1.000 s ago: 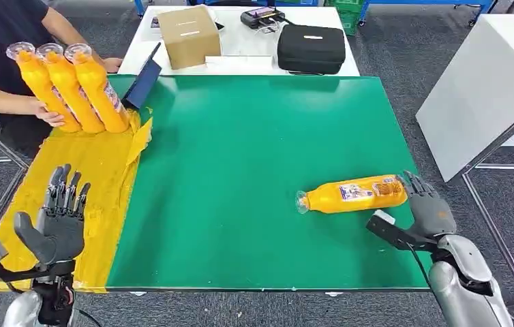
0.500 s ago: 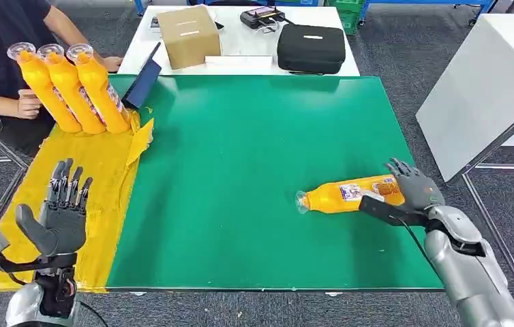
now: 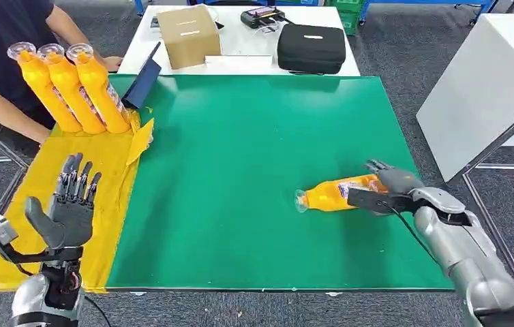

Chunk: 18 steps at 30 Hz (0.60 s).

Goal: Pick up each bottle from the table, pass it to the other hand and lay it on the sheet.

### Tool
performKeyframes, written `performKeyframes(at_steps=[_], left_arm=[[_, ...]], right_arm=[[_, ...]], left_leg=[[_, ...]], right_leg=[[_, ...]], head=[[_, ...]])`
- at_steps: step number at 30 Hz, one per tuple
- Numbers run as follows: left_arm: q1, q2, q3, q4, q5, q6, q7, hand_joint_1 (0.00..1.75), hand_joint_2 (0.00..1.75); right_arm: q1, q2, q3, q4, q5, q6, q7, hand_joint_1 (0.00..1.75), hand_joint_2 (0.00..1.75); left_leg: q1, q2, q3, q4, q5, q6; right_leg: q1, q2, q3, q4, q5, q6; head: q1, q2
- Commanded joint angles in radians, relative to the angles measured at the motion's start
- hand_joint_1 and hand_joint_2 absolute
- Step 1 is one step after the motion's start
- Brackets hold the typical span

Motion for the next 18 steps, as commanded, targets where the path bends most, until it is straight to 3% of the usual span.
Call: performKeyframes(at_steps=[1, 12, 13, 14, 18], left_arm=[[-0.136, 0.049, -0.084, 0.218, 0.012, -0.001, -0.023, 0.00, 0.00], [-0.135, 0.051, -0.090, 0.219, 0.015, 0.003, -0.028, 0.00, 0.00], [-0.139, 0.052, -0.093, 0.223, 0.017, 0.005, -0.029, 0.00, 0.00], [-0.147, 0.053, -0.098, 0.233, 0.017, 0.003, -0.030, 0.00, 0.00], [-0.151, 0.054, -0.108, 0.237, 0.019, 0.010, -0.034, 0.00, 0.00]], right_arm=[[-0.142, -0.118, 0.367, 0.162, -0.124, 0.244, -0.069, 0.00, 1.75], [-0.145, -0.119, 0.407, 0.163, -0.156, 0.233, -0.058, 0.00, 1.75], [-0.149, -0.126, 0.441, 0.166, -0.189, 0.252, -0.056, 1.41, 1.75], [-0.146, -0.133, 0.461, 0.165, -0.196, 0.255, -0.056, 1.75, 1.75], [-0.139, -0.145, 0.519, 0.177, -0.250, 0.227, -0.045, 1.75, 1.75]], left_leg=[[0.000, -0.003, 0.003, 0.000, -0.001, -0.001], [0.001, -0.001, 0.005, 0.001, -0.002, -0.002], [0.001, -0.001, 0.003, 0.001, -0.002, -0.002], [0.000, -0.001, 0.002, 0.000, -0.001, -0.001], [0.001, -0.002, 0.002, 0.000, -0.001, -0.001]], right_leg=[[0.000, 0.000, 0.004, 0.000, -0.002, -0.001], [0.000, 0.004, 0.006, 0.000, -0.001, -0.001], [0.001, 0.002, 0.005, -0.001, -0.001, -0.001], [0.000, 0.001, 0.003, -0.001, 0.000, -0.001], [0.001, 0.001, 0.003, -0.001, 0.000, 0.000]], head=[[0.000, 0.000], [0.000, 0.000], [0.000, 0.000], [0.000, 0.000], [0.000, 0.000]])
